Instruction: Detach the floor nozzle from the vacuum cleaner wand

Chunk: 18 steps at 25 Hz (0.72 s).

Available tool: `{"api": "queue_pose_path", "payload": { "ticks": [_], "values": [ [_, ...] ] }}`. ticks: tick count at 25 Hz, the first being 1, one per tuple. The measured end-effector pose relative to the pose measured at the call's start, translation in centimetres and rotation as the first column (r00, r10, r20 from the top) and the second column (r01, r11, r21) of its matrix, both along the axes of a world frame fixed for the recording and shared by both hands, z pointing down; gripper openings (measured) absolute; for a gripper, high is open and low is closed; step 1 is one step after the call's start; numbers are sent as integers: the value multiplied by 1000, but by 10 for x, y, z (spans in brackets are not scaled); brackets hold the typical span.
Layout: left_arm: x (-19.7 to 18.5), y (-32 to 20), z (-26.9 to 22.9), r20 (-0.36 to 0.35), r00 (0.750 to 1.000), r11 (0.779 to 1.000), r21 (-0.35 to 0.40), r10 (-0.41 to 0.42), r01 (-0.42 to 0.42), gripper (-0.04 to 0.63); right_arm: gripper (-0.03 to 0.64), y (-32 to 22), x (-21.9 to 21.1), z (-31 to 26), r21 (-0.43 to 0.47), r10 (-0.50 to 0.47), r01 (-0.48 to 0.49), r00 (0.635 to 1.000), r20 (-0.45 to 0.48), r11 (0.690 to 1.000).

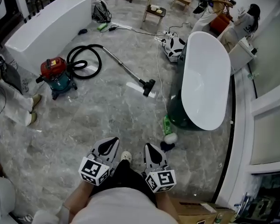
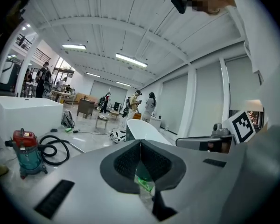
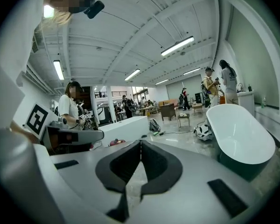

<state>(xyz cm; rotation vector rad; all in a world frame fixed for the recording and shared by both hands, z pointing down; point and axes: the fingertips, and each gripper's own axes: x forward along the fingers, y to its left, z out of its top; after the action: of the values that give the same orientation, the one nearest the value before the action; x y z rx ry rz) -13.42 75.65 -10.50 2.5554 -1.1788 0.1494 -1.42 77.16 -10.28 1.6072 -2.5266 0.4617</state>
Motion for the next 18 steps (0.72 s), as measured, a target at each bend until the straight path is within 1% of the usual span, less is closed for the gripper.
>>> {"api": "queue_pose_path", "payload": {
  "ticks": [5,10,18],
  "values": [
    [28,-62,-7,-21,1000,999,32,-19,20,11,15,-55,30,3,-2,-39,39,999,-6,999],
    [52,-98,-6,-19,999,998,49,-33,34,11,15,-96,57,10,-3,-46,46,999,-3,999],
    [52,-144,8,-17,999,999,9,-51,52,11,15,-143,55,25,-47,-53,54,998,25,997]
  ]
}}
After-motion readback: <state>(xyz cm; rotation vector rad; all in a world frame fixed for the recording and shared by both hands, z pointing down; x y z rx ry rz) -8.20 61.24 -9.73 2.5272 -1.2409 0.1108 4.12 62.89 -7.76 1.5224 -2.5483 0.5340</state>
